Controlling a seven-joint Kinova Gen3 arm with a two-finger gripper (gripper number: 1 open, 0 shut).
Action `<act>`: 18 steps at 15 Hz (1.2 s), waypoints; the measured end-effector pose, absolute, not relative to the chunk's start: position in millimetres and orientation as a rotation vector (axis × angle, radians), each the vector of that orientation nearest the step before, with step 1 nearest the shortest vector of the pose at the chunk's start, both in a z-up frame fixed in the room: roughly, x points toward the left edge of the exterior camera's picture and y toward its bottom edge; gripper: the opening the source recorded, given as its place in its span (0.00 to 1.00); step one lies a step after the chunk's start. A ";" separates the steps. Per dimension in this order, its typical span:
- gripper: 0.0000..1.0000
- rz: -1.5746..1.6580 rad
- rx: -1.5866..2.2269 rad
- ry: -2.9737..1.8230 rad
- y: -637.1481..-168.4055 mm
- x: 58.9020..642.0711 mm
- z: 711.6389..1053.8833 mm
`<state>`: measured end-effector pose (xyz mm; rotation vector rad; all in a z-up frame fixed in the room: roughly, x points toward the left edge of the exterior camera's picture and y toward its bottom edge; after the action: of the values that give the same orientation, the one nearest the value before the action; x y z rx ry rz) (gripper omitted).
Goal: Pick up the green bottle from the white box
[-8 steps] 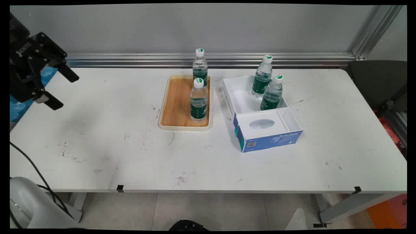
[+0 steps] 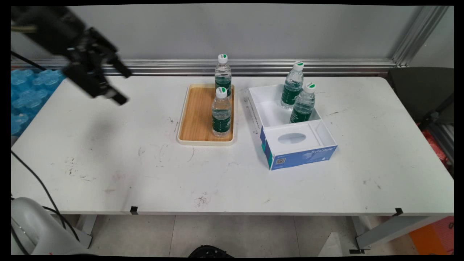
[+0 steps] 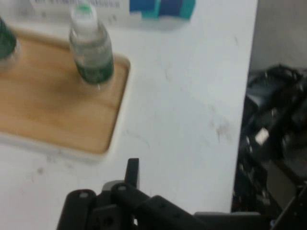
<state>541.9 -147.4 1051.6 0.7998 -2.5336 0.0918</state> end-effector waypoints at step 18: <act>1.00 0.255 0.854 -2.396 -287.3 364.3 955.6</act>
<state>364.3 -287.3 955.6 0.8542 -2.3962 0.2547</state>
